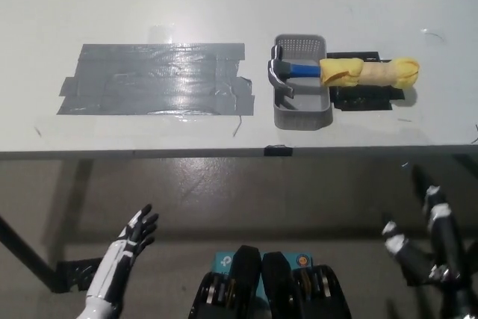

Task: The robot picks the hammer with right hand and hits the black area on the desk and places it back.

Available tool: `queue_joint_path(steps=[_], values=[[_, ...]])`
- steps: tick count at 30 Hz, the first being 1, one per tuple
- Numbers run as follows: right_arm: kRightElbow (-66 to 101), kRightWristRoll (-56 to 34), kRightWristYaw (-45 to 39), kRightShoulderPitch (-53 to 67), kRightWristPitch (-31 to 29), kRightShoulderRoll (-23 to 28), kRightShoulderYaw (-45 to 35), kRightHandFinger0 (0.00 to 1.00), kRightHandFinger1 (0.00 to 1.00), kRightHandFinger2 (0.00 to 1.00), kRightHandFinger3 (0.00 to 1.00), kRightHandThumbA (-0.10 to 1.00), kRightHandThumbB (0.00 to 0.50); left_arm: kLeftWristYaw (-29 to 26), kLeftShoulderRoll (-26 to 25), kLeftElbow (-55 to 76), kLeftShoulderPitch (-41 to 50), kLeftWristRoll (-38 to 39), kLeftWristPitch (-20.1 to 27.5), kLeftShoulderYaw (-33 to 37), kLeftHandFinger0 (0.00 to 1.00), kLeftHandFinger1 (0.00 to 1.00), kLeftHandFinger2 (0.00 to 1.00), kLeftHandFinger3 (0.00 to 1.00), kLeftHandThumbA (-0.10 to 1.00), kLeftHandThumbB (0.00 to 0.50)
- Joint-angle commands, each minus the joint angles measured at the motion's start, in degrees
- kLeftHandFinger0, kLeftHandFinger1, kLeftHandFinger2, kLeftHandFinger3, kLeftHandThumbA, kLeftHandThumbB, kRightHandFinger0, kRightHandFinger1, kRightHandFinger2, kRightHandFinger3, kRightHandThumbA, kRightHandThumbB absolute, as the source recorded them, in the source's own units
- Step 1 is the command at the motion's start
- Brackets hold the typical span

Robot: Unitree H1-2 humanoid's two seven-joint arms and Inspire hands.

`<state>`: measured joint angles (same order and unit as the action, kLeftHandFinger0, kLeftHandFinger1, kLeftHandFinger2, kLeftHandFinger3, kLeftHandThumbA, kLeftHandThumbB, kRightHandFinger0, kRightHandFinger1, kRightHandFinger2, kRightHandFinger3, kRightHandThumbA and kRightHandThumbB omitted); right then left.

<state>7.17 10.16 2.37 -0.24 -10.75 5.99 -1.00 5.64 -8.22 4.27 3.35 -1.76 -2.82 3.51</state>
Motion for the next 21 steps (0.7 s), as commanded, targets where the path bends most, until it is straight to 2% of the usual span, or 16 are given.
queue_joint_path(steps=[1,4,5,7,8,12,13,16,21], values=[[5.0,6.5,1.6,-5.3,0.5,2.8,-1.6,1.0,1.0,1.0,1.0,0.49,0.127,-1.9,2.3,2.0,-0.9,-0.6,4.4,-0.2,1.0,1.0,1.0,1.0,1.0,0.0],[5.6,7.5,-0.3,-10.9,4.2,5.7,-1.9,1.0,1.0,1.0,1.0,0.49,0.147,-3.1,4.1,1.3,-0.6,-1.7,6.3,-0.7,1.0,1.0,1.0,1.0,1.0,0.0],[5.1,7.3,-1.7,-13.2,5.8,7.2,-1.7,1.0,1.0,1.0,1.0,0.52,0.152,-3.2,4.5,1.2,-0.4,-1.8,6.9,-0.7,1.0,1.0,1.0,1.0,1.0,0.0],[4.8,9.4,-4.3,-16.6,10.1,10.2,-0.6,1.0,1.0,1.0,1.0,0.65,0.171,-3.5,4.8,0.8,-0.3,-2.8,7.4,-0.7,1.0,1.0,1.0,1.0,1.0,0.0],[4.3,9.6,-5.4,-18.3,11.4,11.5,-0.1,1.0,1.0,1.0,1.0,0.69,0.172,-3.5,4.8,0.4,-0.3,-2.9,7.5,-0.8,1.0,1.0,1.0,1.0,1.0,0.0],[0.5,12.4,-8.8,-25.1,13.7,16.4,2.9,1.0,1.0,1.0,1.0,0.73,0.188,-3.6,4.2,-1.2,-0.6,-3.6,8.7,-1.1,1.0,1.0,1.0,1.0,1.0,0.0],[-1.2,13.7,-10.1,-27.7,14.8,17.9,4.3,1.0,1.0,1.0,1.0,0.78,0.221,-3.7,4.0,-1.9,-0.7,-3.8,9.5,-1.3,1.0,1.0,1.0,1.0,1.0,0.0],[-6.4,18.3,-12.3,-33.9,17.1,20.6,8.7,1.0,1.0,1.0,1.0,0.84,0.261,-3.4,3.6,-2.4,-0.5,-3.3,9.1,-1.6,1.0,1.0,1.0,1.0,1.0,0.0],[-15.8,22.8,-10.5,-40.3,16.8,20.9,14.0,1.0,1.0,1.0,1.0,0.76,0.309,-3.5,3.3,-3.3,-0.2,-3.7,10.2,-1.5,1.0,1.0,1.0,1.0,0.99,0.0]])
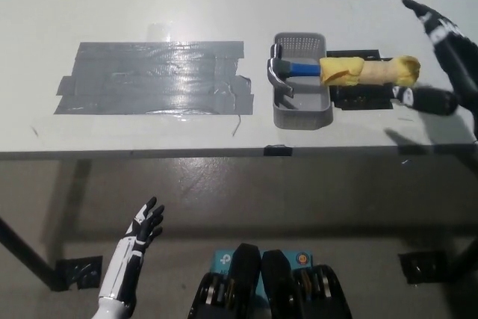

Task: The robot picks the hammer with right hand and hits the black area on the desk and places it back.

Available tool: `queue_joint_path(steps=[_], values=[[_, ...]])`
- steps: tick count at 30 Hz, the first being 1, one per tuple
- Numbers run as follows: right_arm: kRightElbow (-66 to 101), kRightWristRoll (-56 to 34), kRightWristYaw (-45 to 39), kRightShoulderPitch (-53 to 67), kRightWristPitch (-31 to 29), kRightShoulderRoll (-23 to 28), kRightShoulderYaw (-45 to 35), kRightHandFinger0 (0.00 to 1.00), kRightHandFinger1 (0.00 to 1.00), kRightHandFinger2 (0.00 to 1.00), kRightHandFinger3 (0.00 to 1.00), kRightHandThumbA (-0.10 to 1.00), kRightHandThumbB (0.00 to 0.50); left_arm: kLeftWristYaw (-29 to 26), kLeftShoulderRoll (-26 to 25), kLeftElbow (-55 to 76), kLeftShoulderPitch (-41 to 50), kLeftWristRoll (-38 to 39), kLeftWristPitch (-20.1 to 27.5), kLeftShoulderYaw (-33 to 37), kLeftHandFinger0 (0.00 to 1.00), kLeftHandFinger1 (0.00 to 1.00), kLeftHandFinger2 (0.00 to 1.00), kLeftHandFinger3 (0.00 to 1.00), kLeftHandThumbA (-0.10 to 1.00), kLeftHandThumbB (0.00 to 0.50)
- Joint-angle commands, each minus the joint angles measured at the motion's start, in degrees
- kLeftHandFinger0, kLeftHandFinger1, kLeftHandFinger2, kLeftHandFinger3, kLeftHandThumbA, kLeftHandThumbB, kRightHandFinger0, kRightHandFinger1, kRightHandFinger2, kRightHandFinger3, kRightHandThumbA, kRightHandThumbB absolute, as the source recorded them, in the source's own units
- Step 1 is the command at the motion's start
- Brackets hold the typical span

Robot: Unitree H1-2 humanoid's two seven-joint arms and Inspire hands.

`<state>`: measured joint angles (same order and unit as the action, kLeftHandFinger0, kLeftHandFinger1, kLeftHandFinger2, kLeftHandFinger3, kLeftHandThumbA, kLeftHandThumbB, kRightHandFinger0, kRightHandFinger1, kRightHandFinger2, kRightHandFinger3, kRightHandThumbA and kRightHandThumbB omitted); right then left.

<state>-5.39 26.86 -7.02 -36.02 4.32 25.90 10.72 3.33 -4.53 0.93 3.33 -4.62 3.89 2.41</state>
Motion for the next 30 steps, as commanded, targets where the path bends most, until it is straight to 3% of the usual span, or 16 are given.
queue_joint_path(steps=[1,5,10,14,30], values=[[-6.0,7.7,-0.4,-5.9,0.7,1.0,3.9,1.0,1.0,1.0,1.0,0.77,0.321,-1.1,-0.5,-0.2,-0.2,-1.0,3.5,-0.4,1.0,1.0,1.0,1.0,0.98,0.0],[-10.8,10.1,-0.5,-9.1,1.9,0.1,7.6,1.0,1.0,1.0,1.0,0.82,0.376,-1.4,-0.8,-0.8,-0.6,-1.8,4.0,-0.6,1.0,1.0,1.0,1.0,0.98,0.0],[-14.6,11.8,0.2,-11.3,2.9,-1.4,10.0,1.0,1.0,1.0,1.0,0.88,0.405,-1.2,-0.9,-0.6,-0.6,-2.1,3.7,-0.6,1.0,1.0,1.0,1.0,0.97,0.0],[-17.6,13.0,0.9,-12.5,2.6,-2.7,11.2,1.0,1.0,1.0,1.0,0.93,0.408,-1.0,-1.3,-0.9,-0.6,-2.6,4.0,-0.4,1.0,1.0,1.0,1.0,0.98,0.0],[-23.5,14.0,2.1,-13.8,2.1,-5.3,11.3,1.0,1.0,1.0,1.0,0.93,0.391,-1.1,-1.0,-0.4,-0.4,-3.2,2.8,-0.3,1.0,1.0,1.0,1.0,0.99,0.0]])
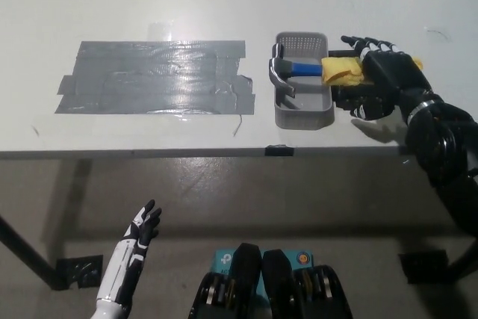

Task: The robot picks the hammer with right hand and hits the black area on the desk and places it back.

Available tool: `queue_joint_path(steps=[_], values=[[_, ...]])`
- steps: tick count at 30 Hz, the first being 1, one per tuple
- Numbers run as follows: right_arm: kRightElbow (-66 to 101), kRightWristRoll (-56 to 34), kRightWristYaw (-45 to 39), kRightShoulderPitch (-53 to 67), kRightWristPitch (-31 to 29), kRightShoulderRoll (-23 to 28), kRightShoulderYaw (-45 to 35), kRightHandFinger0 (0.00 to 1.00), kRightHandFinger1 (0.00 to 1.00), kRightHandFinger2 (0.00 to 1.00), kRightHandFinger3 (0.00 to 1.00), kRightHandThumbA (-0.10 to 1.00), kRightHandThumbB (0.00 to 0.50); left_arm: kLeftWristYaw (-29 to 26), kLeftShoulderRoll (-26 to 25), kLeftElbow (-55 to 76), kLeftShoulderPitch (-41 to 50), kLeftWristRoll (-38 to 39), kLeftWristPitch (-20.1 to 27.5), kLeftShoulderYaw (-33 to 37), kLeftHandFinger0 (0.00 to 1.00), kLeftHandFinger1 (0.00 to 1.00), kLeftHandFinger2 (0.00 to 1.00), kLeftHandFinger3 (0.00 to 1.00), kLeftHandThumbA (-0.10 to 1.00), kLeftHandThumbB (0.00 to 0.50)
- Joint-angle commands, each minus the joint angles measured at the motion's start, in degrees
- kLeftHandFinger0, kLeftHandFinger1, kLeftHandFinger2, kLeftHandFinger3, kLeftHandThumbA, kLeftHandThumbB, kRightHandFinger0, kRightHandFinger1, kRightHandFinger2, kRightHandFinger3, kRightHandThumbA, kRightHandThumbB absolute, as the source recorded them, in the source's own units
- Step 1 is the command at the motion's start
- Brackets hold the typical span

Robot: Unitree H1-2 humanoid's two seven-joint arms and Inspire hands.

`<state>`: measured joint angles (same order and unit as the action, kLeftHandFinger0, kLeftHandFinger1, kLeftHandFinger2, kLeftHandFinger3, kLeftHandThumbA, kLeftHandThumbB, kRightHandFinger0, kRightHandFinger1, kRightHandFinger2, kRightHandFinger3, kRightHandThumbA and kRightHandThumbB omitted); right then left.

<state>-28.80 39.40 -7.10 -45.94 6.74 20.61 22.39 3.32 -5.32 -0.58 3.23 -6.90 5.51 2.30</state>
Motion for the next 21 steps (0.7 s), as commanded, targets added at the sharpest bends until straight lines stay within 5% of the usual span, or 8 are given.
queue_joint_path(steps=[1,21], values=[[-0.5,1.5,2.4,-4.0,-0.3,-0.2,-0.3,1.0,1.0,1.0,1.0,0.93,0.392,-1.1,-0.2,1.1,-0.3,-0.9,1.5,-0.1,1.0,1.0,1.0,1.0,0.98,0.0],[-3.2,3.2,2.0,-6.4,0.4,-1.2,1.0,1.0,1.0,1.0,1.0,0.96,0.405,-1.0,-0.4,1.3,-0.4,-2.7,1.6,0.2,1.0,1.0,1.0,1.0,0.95,0.0]])
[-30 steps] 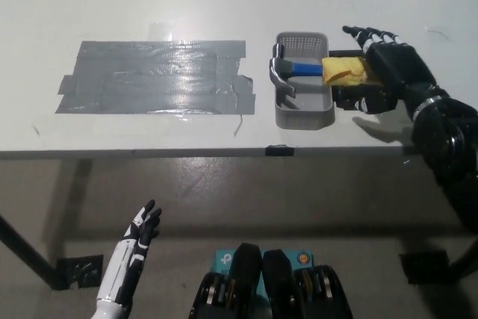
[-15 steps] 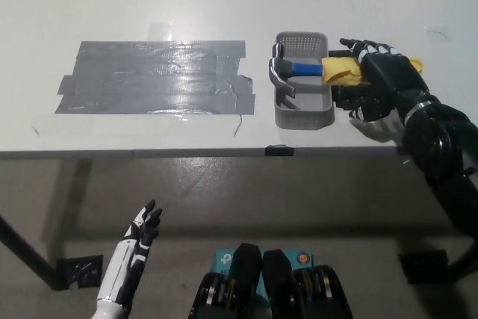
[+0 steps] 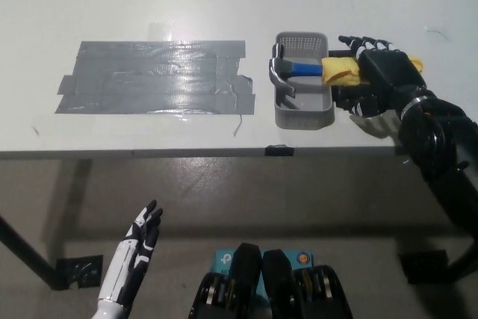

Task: The robot picks the hammer with right hand and hits the black area on the desk and places it back.

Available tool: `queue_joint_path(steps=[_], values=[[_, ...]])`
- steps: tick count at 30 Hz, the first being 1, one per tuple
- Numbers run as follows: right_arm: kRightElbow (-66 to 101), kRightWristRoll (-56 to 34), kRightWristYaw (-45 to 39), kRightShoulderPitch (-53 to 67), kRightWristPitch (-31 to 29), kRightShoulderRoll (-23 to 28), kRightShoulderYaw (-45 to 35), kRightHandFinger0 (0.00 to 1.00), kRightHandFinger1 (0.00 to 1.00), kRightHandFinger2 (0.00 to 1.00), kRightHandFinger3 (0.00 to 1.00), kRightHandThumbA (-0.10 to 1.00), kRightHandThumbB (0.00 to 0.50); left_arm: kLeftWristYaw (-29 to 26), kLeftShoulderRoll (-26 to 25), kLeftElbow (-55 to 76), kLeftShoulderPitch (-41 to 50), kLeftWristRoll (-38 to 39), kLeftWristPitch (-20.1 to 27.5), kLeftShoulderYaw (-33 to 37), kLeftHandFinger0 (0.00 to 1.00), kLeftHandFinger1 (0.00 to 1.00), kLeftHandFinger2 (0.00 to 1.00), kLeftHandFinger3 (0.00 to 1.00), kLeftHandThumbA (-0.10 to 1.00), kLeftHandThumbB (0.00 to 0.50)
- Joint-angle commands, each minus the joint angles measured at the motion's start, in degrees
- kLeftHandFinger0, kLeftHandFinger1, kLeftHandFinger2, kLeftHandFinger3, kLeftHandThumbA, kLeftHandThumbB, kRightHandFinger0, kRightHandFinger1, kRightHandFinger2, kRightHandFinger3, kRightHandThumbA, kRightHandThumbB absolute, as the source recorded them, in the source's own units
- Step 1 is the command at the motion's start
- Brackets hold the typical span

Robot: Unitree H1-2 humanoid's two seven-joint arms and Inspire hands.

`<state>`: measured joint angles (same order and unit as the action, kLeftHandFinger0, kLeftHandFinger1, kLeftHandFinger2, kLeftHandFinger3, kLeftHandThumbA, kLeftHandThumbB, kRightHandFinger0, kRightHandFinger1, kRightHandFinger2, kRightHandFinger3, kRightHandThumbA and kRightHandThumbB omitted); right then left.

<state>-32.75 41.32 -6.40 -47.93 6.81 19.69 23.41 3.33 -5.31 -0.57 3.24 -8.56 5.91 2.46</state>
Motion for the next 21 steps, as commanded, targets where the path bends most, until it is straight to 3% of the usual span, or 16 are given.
queue_joint_path(steps=[1,19,20,21], values=[[0.8,1.4,1.1,-4.5,0.5,-0.3,0.1,1.0,1.0,1.0,1.0,0.96,0.405,-1.0,-0.3,1.2,-0.5,-0.8,1.4,0.0,1.0,1.0,1.0,1.0,0.93,0.0],[-0.5,2.2,2.2,-5.2,0.5,-0.8,0.4,1.0,1.0,1.0,1.0,0.92,0.398,-1.1,-0.6,1.2,-1.0,-1.3,1.8,-0.3,1.0,1.0,1.0,1.0,0.9,0.0],[-0.4,2.2,2.9,-5.2,1.1,-1.1,0.0,1.0,1.0,1.0,1.0,0.88,0.387,-1.2,-0.7,1.3,-1.0,-1.6,1.9,-0.3,1.0,1.0,1.0,1.0,0.9,0.0],[-0.8,1.4,5.1,-4.9,0.6,-1.6,-1.1,1.0,1.0,1.0,1.0,0.68,0.325,-1.3,-0.7,1.1,-1.0,-1.6,2.3,-0.3,1.0,1.0,1.0,1.0,0.9,0.0]])
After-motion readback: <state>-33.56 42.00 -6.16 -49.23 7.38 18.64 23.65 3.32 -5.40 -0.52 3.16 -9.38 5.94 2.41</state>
